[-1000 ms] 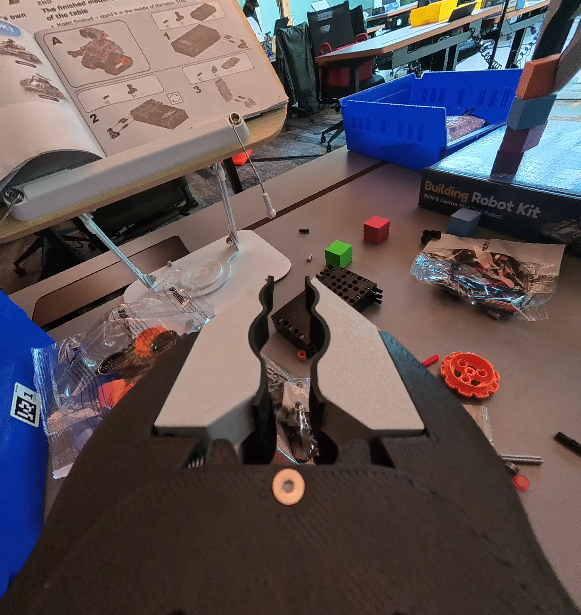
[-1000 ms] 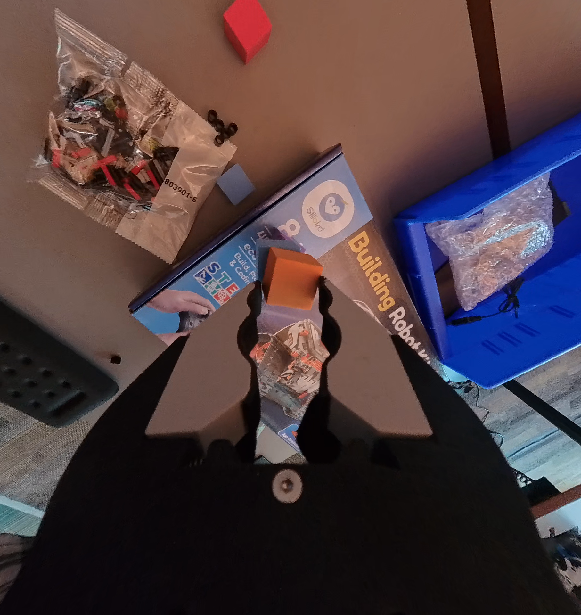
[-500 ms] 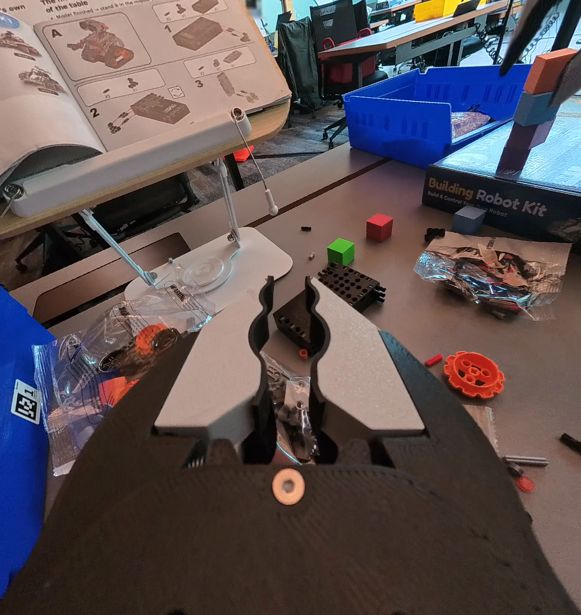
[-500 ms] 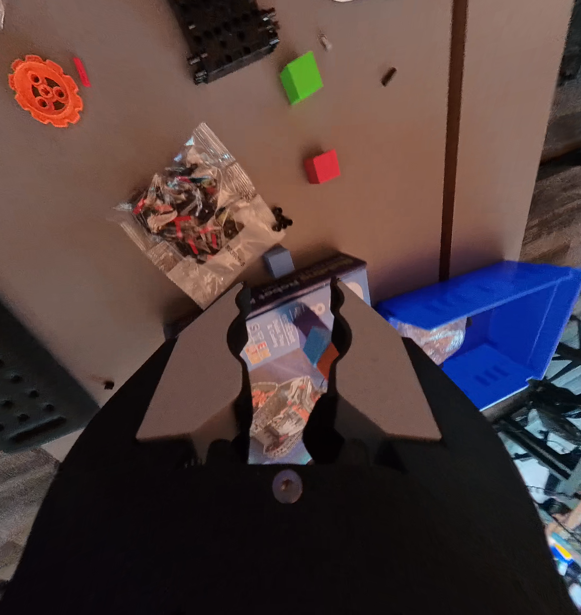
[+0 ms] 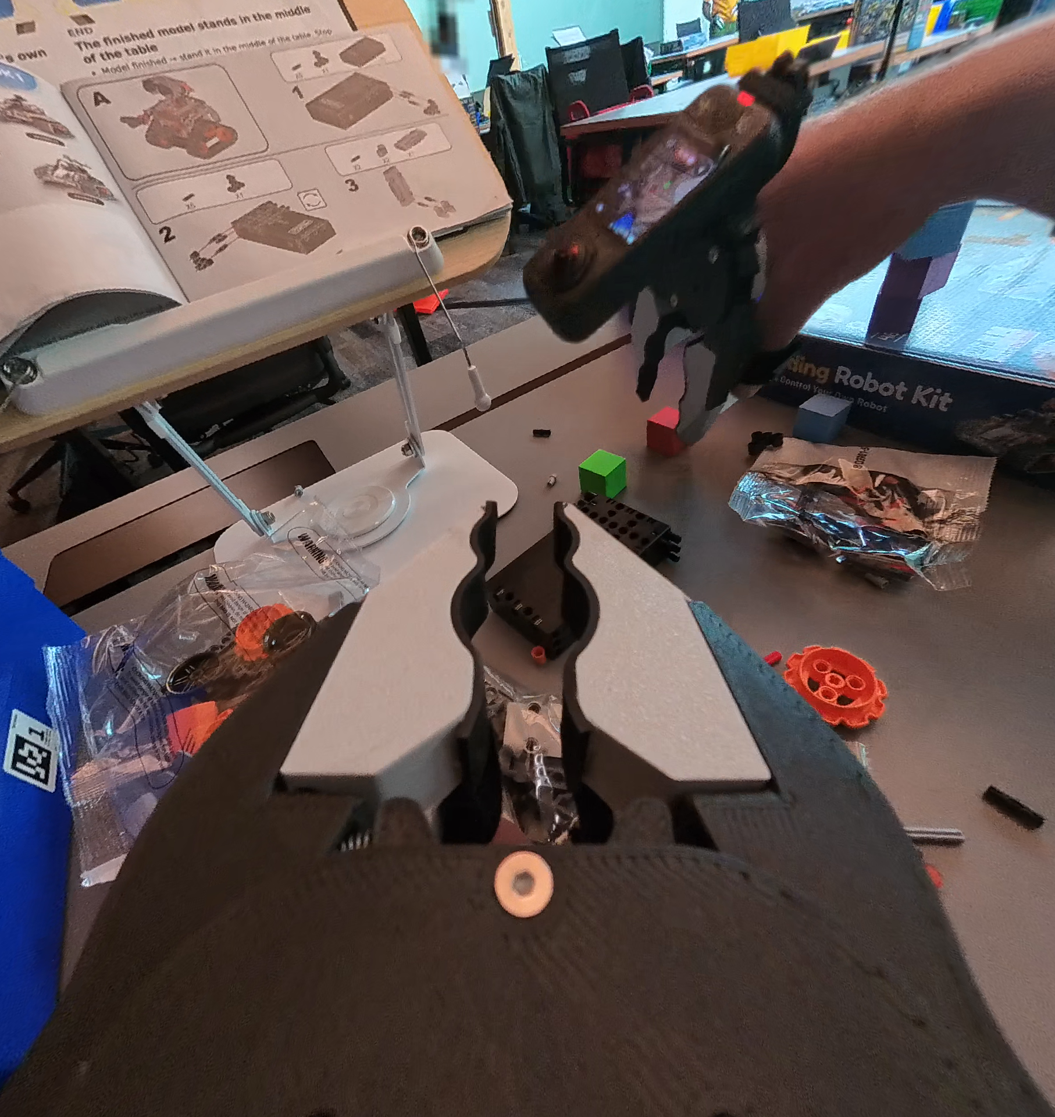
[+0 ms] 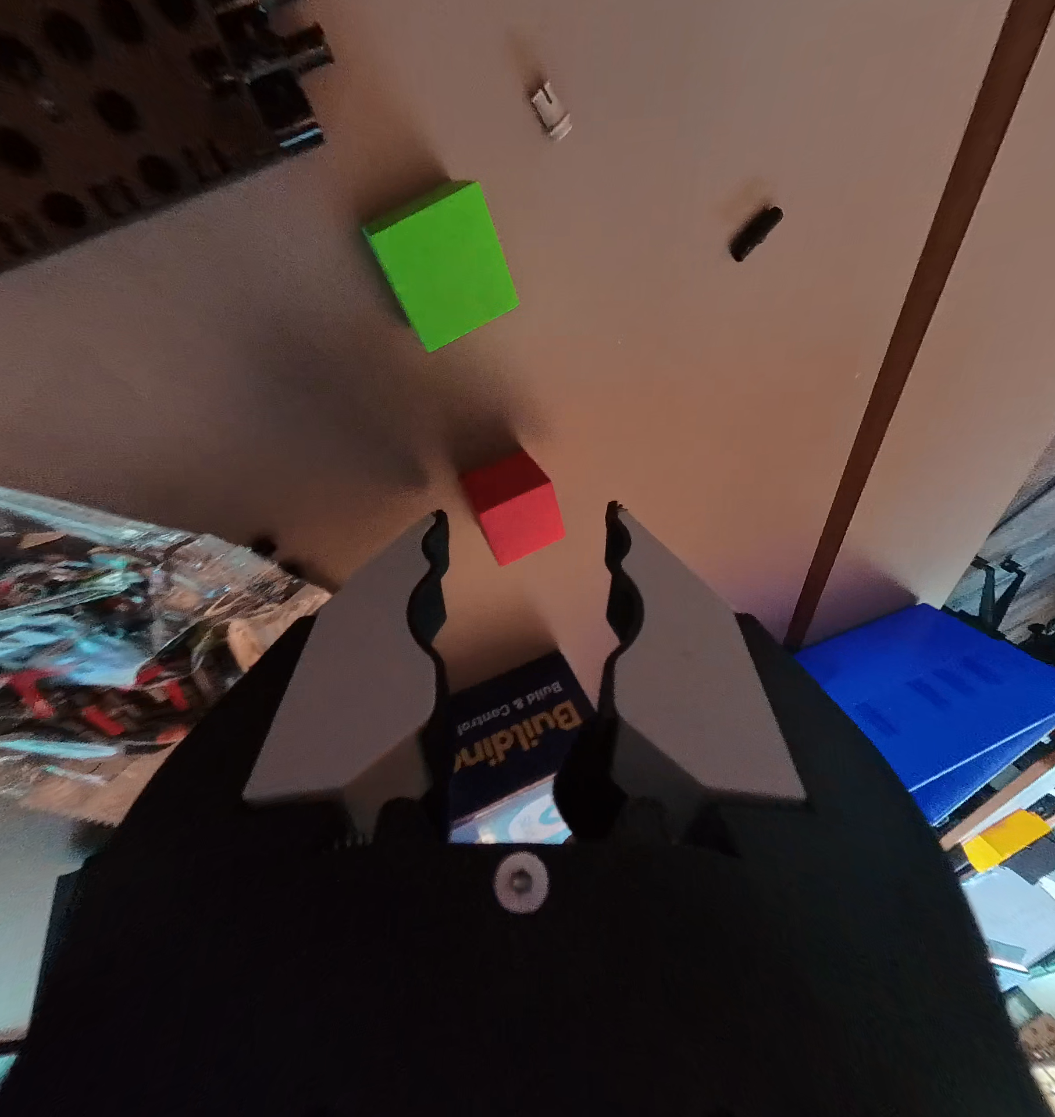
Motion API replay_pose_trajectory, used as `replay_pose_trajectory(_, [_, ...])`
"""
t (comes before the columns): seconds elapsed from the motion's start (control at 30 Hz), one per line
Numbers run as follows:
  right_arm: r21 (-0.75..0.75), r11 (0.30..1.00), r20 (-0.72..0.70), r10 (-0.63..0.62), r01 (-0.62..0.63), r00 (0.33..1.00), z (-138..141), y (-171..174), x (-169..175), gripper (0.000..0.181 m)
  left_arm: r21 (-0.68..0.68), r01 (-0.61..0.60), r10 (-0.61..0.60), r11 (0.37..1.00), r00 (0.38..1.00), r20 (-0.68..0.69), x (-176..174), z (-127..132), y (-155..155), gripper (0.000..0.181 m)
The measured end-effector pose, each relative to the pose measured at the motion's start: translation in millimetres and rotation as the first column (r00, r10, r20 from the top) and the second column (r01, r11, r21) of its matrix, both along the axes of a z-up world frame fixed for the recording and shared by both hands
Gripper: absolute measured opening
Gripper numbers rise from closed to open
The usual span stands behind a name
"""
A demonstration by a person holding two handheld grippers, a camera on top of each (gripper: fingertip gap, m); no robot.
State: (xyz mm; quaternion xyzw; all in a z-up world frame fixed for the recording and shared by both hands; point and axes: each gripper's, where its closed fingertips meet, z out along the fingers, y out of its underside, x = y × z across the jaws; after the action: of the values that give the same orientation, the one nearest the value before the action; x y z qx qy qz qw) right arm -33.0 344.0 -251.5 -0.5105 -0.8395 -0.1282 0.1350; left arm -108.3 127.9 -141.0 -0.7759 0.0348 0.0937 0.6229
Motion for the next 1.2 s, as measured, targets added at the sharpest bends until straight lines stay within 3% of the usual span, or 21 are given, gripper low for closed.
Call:
replay_pose_trajectory(0.1, [-0.016, 1.0, 0.006, -0.002, 0.003, 1.0, -9.9, 4.0, -3.8, 0.029, 0.003, 0.004, -0.004, 1.0, 1.0, 0.001, 1.2, 0.8, -0.2, 0.017])
replay_pose_trajectory(0.27, [-0.012, 0.999, -0.016, -0.033, 0.033, 0.999, 6.8, 4.6, -2.0, 0.028, 0.005, 0.008, -0.008, 1.0, 1.0, -0.001, 2.5, 1.5, -0.4, 0.016])
replay_pose_trajectory(0.4, [0.013, 1.0, -0.121, -0.019, 0.021, 0.993, 75.8, -3.1, 13.0, 0.028, 0.005, 0.01, -0.01, 1.0, 1.0, -0.004, 3.6, 1.8, -0.7, 0.016])
replay_pose_trajectory(0.53, [0.045, 0.998, -0.159, -0.044, 0.052, 0.986, 150.4, 2.8, 63.8, 0.027, 0.005, 0.007, -0.007, 1.0, 1.0, -0.007, 3.0, 2.3, -1.1, 0.017])
replay_pose_trajectory(0.67, [0.018, 0.994, -0.123, -0.108, 0.111, 0.987, 185.9, 14.1, 115.5, 0.028, 0.002, 0.0, 0.0, 1.0, 1.0, -0.004, 1.3, 1.7, -1.2, 0.017])
replay_pose_trajectory(0.83, [-0.004, 0.988, -0.048, -0.152, 0.151, 0.987, 181.0, 24.0, 147.8, 0.028, -0.001, -0.008, 0.008, 1.0, 1.0, -0.004, -1.0, 0.2, -1.3, 0.017])
replay_pose_trajectory(1.2, [-0.094, 0.983, -0.005, -0.157, 0.156, 0.988, 151.1, 21.3, 151.7, 0.028, -0.011, -0.008, 0.008, 1.0, 1.0, -0.008, -0.9, -2.3, -0.2, 0.017])
